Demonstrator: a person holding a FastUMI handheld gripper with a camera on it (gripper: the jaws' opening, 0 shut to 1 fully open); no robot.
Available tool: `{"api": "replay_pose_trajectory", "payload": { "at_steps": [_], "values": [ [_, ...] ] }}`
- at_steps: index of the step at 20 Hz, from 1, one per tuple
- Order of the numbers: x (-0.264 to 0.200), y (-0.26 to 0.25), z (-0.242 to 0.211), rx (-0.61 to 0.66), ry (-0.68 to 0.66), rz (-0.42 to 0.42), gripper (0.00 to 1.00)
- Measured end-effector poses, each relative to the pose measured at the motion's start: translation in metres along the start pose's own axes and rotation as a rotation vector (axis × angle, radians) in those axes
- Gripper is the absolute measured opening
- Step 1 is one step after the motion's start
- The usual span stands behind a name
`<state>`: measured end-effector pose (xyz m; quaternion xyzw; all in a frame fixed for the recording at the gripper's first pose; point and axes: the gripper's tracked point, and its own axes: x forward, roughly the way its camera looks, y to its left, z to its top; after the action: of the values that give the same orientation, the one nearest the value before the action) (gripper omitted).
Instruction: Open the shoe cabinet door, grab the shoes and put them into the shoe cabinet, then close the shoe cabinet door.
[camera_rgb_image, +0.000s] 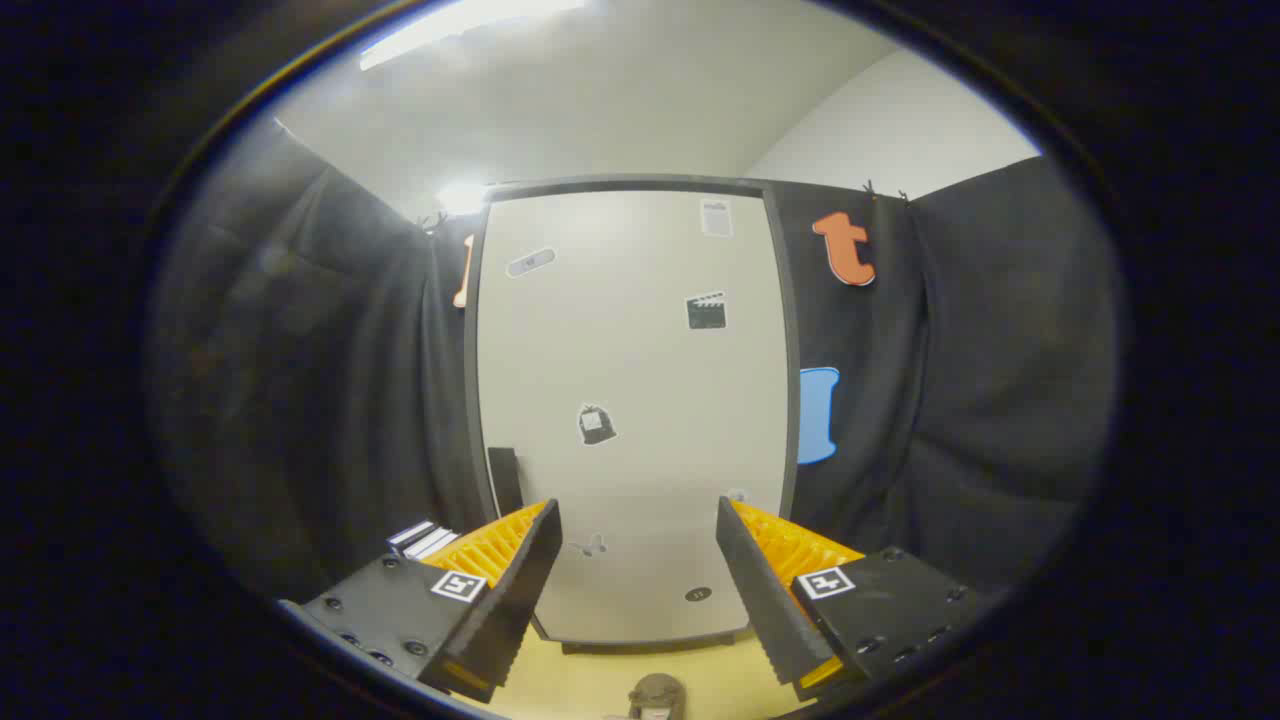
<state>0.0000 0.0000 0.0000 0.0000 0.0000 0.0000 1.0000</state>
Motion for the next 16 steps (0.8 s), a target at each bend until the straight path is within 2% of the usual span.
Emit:
{"api": "replay_pose_trajectory", "payload": {
  "at_steps": [3, 11, 16],
  "values": [
    [0.002, 0.006, -0.001, 0.013, -0.001, 0.015, 0.95],
    [0.019, 0.011, -0.004, 0.031, 0.011, -0.029, 0.95],
    [0.024, 0.018, -0.003, 0.023, 0.006, -0.026, 0.95]
  ]
}}
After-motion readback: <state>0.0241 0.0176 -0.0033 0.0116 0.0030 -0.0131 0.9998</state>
